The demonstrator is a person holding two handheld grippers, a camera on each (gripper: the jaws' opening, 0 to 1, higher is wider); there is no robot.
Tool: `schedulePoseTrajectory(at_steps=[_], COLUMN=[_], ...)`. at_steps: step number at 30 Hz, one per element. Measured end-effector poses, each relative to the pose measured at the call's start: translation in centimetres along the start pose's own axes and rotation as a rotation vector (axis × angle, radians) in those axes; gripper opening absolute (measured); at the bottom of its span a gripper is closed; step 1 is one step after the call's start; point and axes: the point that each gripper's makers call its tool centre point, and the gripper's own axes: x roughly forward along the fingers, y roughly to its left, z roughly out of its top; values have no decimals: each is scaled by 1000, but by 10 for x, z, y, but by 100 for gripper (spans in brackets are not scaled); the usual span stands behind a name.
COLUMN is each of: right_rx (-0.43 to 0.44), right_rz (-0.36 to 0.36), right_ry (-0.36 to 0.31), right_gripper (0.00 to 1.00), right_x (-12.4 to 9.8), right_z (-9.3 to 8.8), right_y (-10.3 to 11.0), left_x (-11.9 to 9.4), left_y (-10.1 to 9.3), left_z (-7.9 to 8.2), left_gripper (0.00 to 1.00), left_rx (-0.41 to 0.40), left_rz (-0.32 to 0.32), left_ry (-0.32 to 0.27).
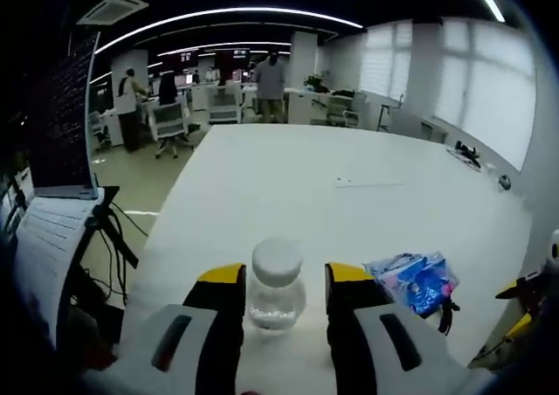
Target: Arrange the tabletop items into an orderly group along one side of the table until the central work area is clear of visible clutter.
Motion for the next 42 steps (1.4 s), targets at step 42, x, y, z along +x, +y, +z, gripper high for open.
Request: schedulePoseTrajectory(at_steps=[42], right_rx=[10], right_rz=[-9], right_ry=[2], right_gripper=[68], right_x=[-1], right_z=[1], right_y=[-5], left_x=[-3], left_y=[-7], left_z=[-4], left_gripper=[20], left_rx=[80], left_rz=[-188], left_ry=[-6])
